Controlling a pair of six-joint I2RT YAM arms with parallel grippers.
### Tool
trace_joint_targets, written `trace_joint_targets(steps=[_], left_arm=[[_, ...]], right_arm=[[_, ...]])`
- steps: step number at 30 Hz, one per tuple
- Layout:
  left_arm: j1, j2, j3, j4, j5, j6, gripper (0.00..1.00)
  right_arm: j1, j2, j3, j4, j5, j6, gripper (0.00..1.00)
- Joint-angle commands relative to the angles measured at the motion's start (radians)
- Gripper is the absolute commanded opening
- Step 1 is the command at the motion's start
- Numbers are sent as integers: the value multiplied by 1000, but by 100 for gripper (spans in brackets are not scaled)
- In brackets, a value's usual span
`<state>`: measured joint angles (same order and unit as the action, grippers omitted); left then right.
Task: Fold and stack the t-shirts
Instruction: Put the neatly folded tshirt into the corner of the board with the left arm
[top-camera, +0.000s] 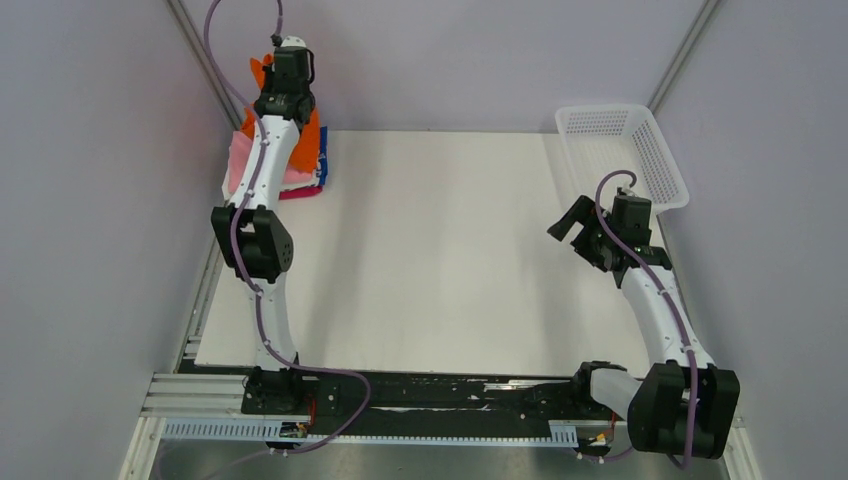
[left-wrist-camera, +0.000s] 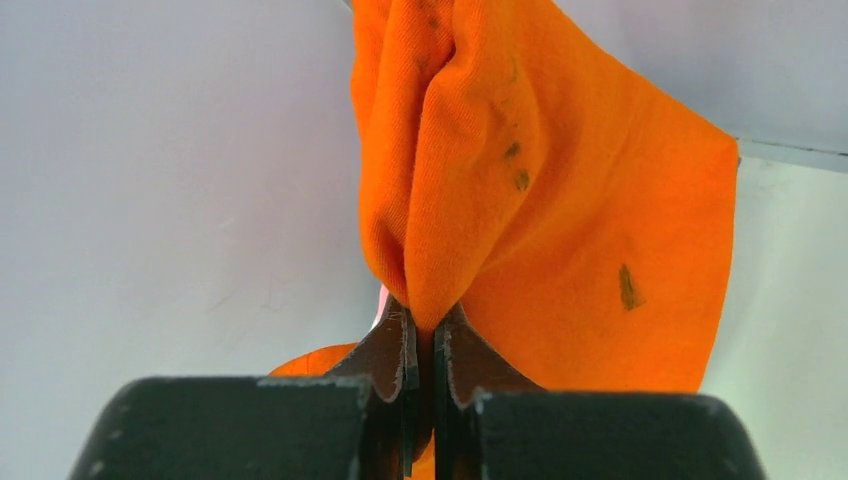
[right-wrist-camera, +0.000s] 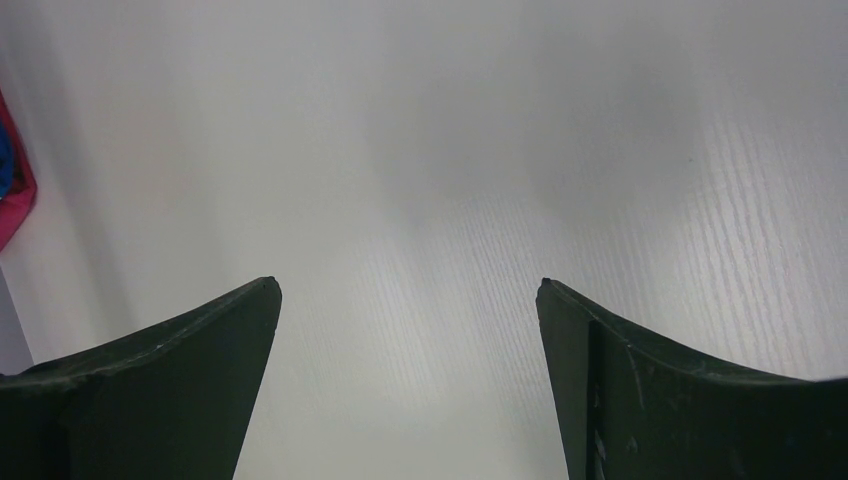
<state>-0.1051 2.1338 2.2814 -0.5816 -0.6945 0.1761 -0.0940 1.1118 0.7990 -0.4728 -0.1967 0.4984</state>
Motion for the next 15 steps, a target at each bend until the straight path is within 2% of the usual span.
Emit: trace_joint_targets(steps=[1, 7, 11, 12, 14, 15], left_arm=[[56, 40, 13, 21, 66, -44, 0], [101, 98, 3, 11, 136, -94, 0], [158, 152, 17, 13, 129, -122, 23], [169, 160, 19, 21, 99, -119, 25], [188, 193, 47, 25, 64, -123, 41], [198, 221, 87, 5, 55, -130, 75]], right_arm=[[-6, 12, 26, 39, 25, -17, 100], [-7, 38, 26, 37, 48, -18, 100], [-7, 49, 26, 32, 57, -18, 100], [-7, 49, 25, 32, 59, -18, 100], [-7, 52, 25, 31, 65, -20, 100], [-7, 53, 24, 31, 69, -20, 100]])
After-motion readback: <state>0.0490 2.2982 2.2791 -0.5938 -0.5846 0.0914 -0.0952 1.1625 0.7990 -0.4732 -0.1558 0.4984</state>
